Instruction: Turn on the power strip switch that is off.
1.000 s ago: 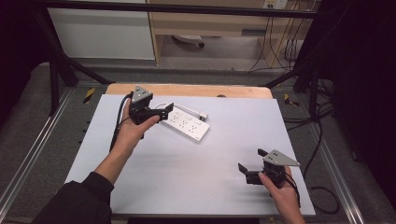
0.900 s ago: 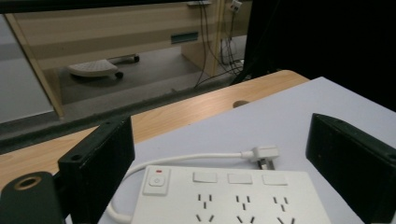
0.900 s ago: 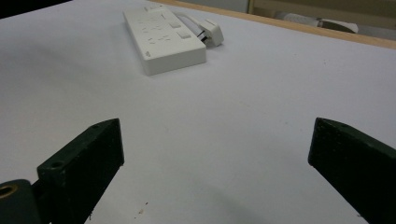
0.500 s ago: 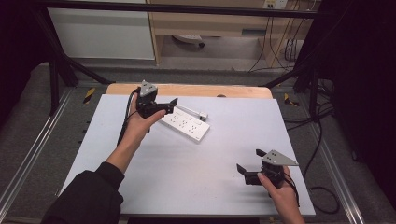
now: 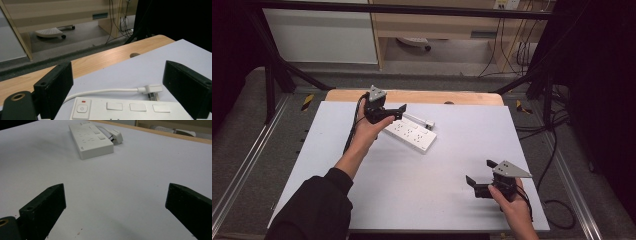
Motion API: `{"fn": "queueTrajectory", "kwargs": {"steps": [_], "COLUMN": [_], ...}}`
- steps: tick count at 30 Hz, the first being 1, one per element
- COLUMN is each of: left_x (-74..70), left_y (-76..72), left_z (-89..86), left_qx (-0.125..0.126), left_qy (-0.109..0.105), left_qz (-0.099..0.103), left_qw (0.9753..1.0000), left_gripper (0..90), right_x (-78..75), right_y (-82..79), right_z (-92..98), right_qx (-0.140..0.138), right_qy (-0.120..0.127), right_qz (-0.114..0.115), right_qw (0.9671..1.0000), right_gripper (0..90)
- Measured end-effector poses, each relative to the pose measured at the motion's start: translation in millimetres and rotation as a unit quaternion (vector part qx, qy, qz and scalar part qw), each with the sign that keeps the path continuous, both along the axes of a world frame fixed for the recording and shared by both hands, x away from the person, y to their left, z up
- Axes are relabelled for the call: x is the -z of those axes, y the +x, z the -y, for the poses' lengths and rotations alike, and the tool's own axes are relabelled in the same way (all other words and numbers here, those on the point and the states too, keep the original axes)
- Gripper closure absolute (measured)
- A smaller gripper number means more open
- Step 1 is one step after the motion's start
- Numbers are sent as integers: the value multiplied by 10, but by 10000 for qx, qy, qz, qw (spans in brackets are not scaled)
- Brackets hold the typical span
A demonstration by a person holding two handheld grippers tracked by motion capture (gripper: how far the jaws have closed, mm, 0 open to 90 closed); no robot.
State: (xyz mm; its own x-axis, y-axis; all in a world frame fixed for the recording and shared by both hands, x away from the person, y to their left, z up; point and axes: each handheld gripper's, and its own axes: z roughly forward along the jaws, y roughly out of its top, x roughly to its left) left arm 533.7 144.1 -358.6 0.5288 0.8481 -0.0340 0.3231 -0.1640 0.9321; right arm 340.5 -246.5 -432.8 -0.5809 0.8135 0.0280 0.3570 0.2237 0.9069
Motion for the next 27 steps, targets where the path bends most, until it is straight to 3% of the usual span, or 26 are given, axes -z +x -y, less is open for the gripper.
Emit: {"fn": "queueTrajectory", "kwargs": {"steps": [27], "left_x": [241], "left_y": [238], "left_z": [43], "left_qx": [-172], "left_qy": [22], "left_qz": [-60], "left_qw": [9998], "left_gripper": [116], "right_x": [13], "right_y": [5], "right_z": [17], "right_qx": [13], "right_qy": [44], "right_qz": [-44], "right_qw": [10000], "right_gripper": [35]}}
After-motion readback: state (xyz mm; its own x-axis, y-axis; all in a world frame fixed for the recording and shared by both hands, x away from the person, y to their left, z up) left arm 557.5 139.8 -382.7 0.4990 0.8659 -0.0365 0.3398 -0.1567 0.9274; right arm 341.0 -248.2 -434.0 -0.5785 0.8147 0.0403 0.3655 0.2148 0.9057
